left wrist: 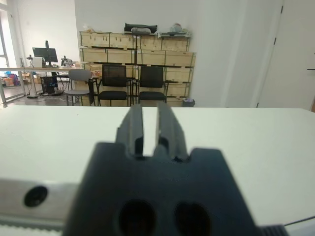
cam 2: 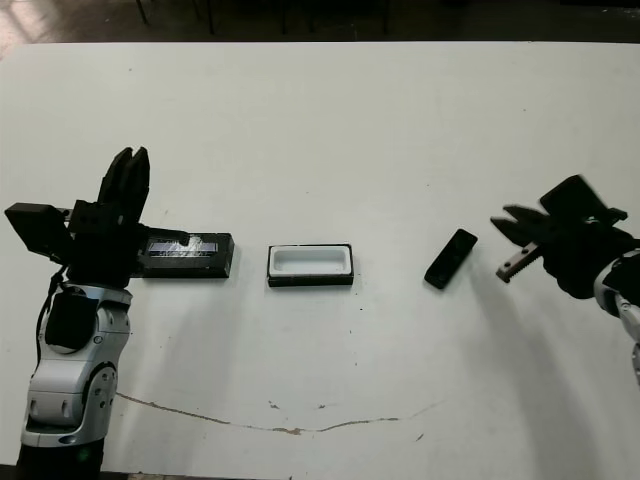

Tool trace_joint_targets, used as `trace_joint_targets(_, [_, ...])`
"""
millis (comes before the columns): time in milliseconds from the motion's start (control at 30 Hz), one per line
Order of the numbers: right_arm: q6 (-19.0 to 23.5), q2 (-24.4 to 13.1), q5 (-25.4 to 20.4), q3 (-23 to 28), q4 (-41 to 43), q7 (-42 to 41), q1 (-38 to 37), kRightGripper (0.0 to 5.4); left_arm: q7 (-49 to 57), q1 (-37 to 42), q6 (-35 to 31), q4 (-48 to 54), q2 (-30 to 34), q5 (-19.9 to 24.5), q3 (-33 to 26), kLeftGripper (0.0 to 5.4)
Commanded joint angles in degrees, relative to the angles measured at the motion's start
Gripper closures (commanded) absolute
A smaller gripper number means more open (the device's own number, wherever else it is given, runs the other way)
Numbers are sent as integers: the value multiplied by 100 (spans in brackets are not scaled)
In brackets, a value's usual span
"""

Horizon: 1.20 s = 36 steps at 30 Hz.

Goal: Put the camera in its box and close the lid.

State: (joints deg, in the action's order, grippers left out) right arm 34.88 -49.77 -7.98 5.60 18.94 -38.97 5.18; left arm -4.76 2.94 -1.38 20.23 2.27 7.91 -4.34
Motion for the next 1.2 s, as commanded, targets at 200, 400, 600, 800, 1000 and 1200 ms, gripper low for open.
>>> trace_joint_targets(200, [285,-526,260,-540,-49,-527,-1,540,-4,-180,-113,58,91,43,-105,538])
trace_joint_targets(400, [183,-652,383,-658,-192,-693,-36,540,-29,-197,-104,38,110,48,-116,538])
trace_joint_targets(600, [381,-698,533,-988,-261,-869,175,540,-22,-197,-124,53,94,42,-96,538])
trace_joint_targets(800, [374,-585,711,-1344,-626,-907,504,540,-1,-246,-71,74,96,-56,-82,538])
trace_joint_targets(1000, [178,-452,813,-1575,-999,-914,767,540,-4,-267,-68,84,103,-91,-87,538])
trace_joint_targets(1200, [-265,-175,845,-1740,-1858,-1047,1108,540,0,-271,-122,94,80,-59,-74,538])
